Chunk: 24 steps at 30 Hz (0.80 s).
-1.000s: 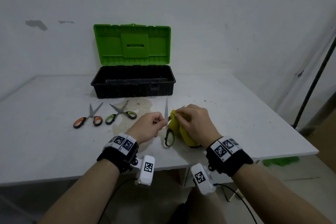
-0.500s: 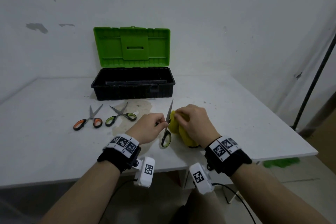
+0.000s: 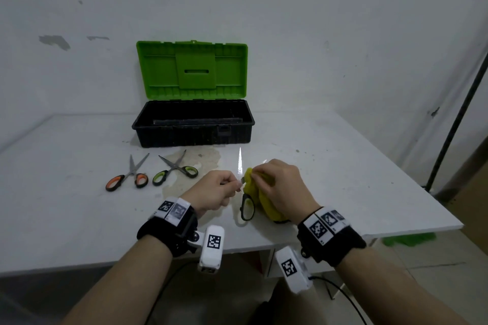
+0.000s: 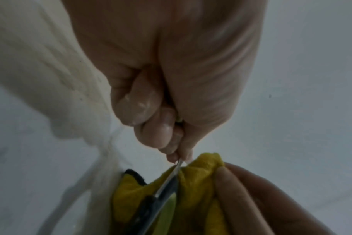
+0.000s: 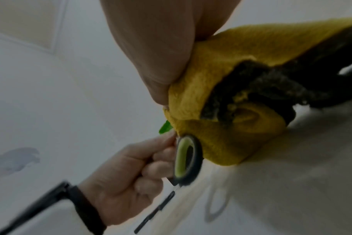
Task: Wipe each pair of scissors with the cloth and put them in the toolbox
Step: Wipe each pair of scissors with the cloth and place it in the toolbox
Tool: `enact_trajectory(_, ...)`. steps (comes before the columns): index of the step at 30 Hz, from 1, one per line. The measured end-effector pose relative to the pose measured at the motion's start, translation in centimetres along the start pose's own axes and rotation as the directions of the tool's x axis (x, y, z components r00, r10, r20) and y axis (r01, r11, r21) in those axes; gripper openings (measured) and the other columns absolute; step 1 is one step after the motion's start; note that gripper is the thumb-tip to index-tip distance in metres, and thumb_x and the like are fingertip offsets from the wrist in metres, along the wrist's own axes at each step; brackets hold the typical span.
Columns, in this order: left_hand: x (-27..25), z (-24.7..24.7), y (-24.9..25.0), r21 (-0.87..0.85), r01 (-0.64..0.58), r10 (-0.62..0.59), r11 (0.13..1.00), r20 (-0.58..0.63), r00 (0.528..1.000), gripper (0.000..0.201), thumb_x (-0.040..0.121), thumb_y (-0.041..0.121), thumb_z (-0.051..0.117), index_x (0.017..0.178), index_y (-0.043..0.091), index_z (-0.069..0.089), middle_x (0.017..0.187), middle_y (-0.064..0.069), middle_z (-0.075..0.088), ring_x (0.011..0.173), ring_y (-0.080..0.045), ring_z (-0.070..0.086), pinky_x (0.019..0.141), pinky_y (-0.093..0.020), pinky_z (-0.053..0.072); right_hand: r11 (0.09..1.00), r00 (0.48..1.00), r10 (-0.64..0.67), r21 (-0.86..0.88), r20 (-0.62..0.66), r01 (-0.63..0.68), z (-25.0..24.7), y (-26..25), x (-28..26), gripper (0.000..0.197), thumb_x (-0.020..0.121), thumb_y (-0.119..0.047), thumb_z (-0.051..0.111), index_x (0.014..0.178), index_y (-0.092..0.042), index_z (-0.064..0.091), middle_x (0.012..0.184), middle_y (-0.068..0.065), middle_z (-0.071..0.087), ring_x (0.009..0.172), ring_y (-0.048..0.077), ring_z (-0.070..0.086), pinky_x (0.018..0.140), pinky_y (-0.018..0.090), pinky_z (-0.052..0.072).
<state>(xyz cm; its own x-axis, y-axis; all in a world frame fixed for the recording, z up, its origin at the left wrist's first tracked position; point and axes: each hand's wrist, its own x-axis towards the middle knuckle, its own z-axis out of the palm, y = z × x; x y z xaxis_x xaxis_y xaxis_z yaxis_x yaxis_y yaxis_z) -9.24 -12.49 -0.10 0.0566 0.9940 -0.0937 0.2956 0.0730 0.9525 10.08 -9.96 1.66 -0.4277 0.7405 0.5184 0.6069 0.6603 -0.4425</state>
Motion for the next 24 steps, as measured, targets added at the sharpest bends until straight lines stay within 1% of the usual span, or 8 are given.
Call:
enact_trajectory(3,-0.1,0.3,0.3,-0.012,-0.005,0.005,1.0,0.025,1.0,0.017,0.099,0.017,0.057,0.086,0.006,0.06,0.06,0.001,0.048,0.044,-0.009,0.037,0.039,-0.02,0.023,1.0,1.0,-0.006,0.002,0.017,0.006,1.0,0.4,0.0,0.01,0.089,-0.022,0.065,0.094,-0.019,0.074,0.087,0.0,0.065,0.077,0.014,0.06,0.073,0.025,0.048)
enact_trajectory(6,-0.3,0.1,0.3,-0.026,-0.003,0.003,1.0,0.027,1.0,0.018,0.099,0.017,0.057,0.084,0.007,0.06,0.058,0.002,0.047,0.043,-0.008,0.036,0.039,-0.02,0.022,0.998,0.997,0.058,-0.019,-0.06,-0.059,0.5,1.5,0.7,0.012,0.09,-0.021,0.065,0.095,-0.016,0.074,0.087,0.002,0.066,0.078,0.015,0.059,0.074,0.022,0.044)
enact_trajectory(9,-0.5,0.0,0.0,-0.026,0.018,-0.017,1.0,0.029,0.999,0.018,0.099,0.017,0.057,0.085,0.006,0.06,0.058,0.002,0.046,0.043,-0.007,0.036,0.039,-0.019,0.023,0.989,0.982,0.135,-0.038,-0.133,-0.142,-0.5,2.6,1.7,0.013,0.091,-0.021,0.063,0.095,-0.015,0.074,0.088,0.003,0.068,0.08,0.016,0.059,0.078,0.027,0.046)
enact_trajectory(11,-0.5,0.0,-0.1,-0.026,0.034,-0.034,0.999,0.021,0.999,0.018,0.099,0.018,0.057,0.087,0.005,0.061,0.059,0.003,0.047,0.043,-0.007,0.036,0.039,-0.019,0.023,0.991,0.98,0.126,-0.023,-0.157,-0.131,-1.0,2.5,1.6,0.013,0.091,-0.022,0.063,0.095,-0.015,0.074,0.088,0.001,0.069,0.08,0.013,0.058,0.076,0.018,0.043)
enact_trajectory(13,-0.5,0.1,0.0,-0.035,0.038,-0.038,0.999,0.016,0.999,0.018,0.099,0.019,0.057,0.088,0.005,0.061,0.059,0.002,0.047,0.043,-0.007,0.036,0.039,-0.019,0.023,0.998,0.991,0.066,-0.004,-0.115,-0.067,-0.8,1.6,1.0,0.012,0.09,-0.023,0.065,0.095,-0.017,0.074,0.088,-0.002,0.068,0.079,0.011,0.058,0.074,0.015,0.041)
enact_trajectory(17,-0.3,0.5,0.2,-0.045,0.026,-0.025,0.999,0.029,0.999,0.016,0.1,0.018,0.056,0.09,0.005,0.059,0.06,0.001,0.045,0.043,-0.007,0.034,0.039,-0.018,0.022,1.0,1.0,-0.007,0.007,-0.004,0.007,0.7,0.6,-0.1,0.01,0.088,-0.023,0.067,0.095,-0.019,0.074,0.087,-0.001,0.068,0.078,0.013,0.06,0.075,0.024,0.047)
enact_trajectory(21,-0.3,0.6,0.1,-0.015,0.008,-0.008,1.0,0.004,1.0,0.018,0.099,0.018,0.057,0.089,0.004,0.061,0.06,0.001,0.047,0.043,-0.007,0.037,0.038,-0.018,0.025,0.997,0.996,0.07,-0.019,-0.048,-0.071,0.3,1.6,0.6,0.012,0.089,-0.023,0.066,0.094,-0.017,0.075,0.086,0.002,0.068,0.077,0.014,0.058,0.074,0.023,0.044)
enact_trajectory(24,-0.2,0.5,-0.2,0.018,0.033,-0.033,0.999,-0.002,0.999,0.019,0.098,0.02,0.058,0.088,0.005,0.063,0.061,0.002,0.049,0.044,-0.007,0.039,0.039,-0.018,0.025,0.986,0.985,0.159,-0.043,-0.072,-0.163,-0.6,2.6,1.3,0.013,0.091,-0.023,0.063,0.095,-0.017,0.074,0.09,0.003,0.07,0.082,0.014,0.058,0.081,0.025,0.045)
